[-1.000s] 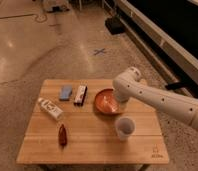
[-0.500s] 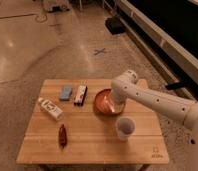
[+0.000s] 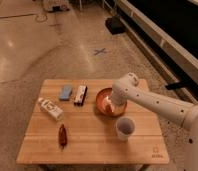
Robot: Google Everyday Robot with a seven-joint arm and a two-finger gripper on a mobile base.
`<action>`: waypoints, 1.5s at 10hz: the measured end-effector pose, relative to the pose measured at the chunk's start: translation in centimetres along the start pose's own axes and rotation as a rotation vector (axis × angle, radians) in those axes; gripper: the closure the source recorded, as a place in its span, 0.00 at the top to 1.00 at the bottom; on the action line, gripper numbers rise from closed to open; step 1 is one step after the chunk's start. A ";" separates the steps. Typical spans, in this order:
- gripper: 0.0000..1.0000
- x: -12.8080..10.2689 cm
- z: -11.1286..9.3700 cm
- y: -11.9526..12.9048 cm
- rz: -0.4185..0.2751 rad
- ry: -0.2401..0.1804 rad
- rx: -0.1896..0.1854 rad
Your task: Pick up the ceramic bowl
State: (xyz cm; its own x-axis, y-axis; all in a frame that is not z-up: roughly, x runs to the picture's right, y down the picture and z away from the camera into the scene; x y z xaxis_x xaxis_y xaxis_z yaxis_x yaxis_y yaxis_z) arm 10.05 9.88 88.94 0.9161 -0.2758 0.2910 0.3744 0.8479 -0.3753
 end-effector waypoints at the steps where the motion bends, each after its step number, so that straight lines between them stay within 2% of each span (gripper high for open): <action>1: 0.65 0.0 0.3 0.1 -0.003 -0.005 0.002; 3: 0.65 0.0 -0.2 -0.2 -0.018 -0.012 0.011; 7: 0.65 -0.7 -5.4 -2.1 -0.088 0.001 0.018; 9: 0.65 -0.3 -7.3 -2.1 -0.106 0.014 -0.006; 12: 0.65 0.8 -6.4 -0.4 -0.106 0.025 -0.064; 15: 0.65 2.1 -2.8 2.8 -0.107 0.037 -0.125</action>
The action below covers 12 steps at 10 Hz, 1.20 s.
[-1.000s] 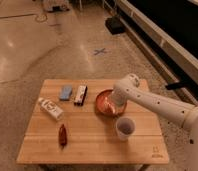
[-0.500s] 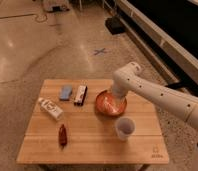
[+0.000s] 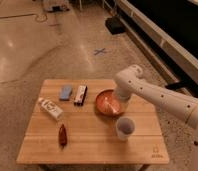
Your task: Pick up the ceramic bowl
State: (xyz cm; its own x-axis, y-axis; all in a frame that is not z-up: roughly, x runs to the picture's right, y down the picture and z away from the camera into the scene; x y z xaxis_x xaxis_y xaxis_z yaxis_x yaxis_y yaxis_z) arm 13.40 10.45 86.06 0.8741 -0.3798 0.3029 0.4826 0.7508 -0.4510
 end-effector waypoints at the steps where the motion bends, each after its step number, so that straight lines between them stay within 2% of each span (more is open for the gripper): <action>1: 0.65 0.1 1.2 0.7 -0.001 -0.001 -0.013; 2: 0.65 0.1 2.2 1.3 -0.006 0.002 -0.026; 3: 0.60 -0.1 2.8 1.5 -0.014 0.007 -0.034; 5: 0.43 -0.4 3.1 1.4 -0.024 0.009 -0.039; 7: 0.22 -0.3 3.0 1.6 -0.017 0.001 -0.040; 8: 0.13 -0.1 2.8 1.7 -0.009 -0.006 -0.030; 9: 0.08 -0.1 2.8 1.6 -0.012 -0.008 -0.026; 11: 0.10 -0.7 2.8 1.2 -0.026 -0.011 -0.005; 12: 0.06 -0.8 2.1 1.2 -0.031 -0.014 0.006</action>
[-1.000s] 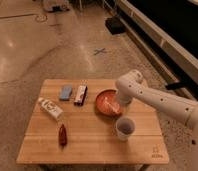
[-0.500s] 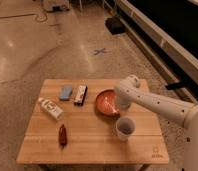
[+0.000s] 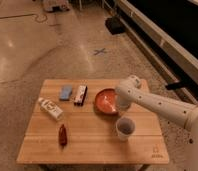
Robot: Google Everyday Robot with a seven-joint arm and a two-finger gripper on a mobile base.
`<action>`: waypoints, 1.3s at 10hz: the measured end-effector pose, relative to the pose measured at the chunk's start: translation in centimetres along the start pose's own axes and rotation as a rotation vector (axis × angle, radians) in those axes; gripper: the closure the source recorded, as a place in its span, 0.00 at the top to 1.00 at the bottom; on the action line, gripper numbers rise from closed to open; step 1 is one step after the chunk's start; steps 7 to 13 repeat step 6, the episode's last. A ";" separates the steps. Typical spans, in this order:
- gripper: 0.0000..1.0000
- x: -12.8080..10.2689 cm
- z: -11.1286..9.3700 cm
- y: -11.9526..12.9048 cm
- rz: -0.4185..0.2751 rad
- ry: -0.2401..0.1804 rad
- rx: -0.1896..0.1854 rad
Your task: Pick up the ceramic bowl
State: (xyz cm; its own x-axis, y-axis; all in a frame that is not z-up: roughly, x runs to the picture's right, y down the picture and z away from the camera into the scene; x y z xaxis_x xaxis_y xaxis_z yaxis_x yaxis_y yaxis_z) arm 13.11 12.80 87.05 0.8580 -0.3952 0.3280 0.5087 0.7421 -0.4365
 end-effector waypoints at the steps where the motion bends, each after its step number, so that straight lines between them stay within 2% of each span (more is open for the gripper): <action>1: 0.00 -0.5 -1.6 -0.3 -0.009 -0.008 0.021; 4: 0.00 -1.4 -5.9 -1.1 -0.029 -0.024 0.078; 6: 0.00 -2.0 -6.4 -1.3 -0.045 -0.023 0.100; 13: 0.00 -2.0 -6.4 -1.3 -0.045 -0.023 0.100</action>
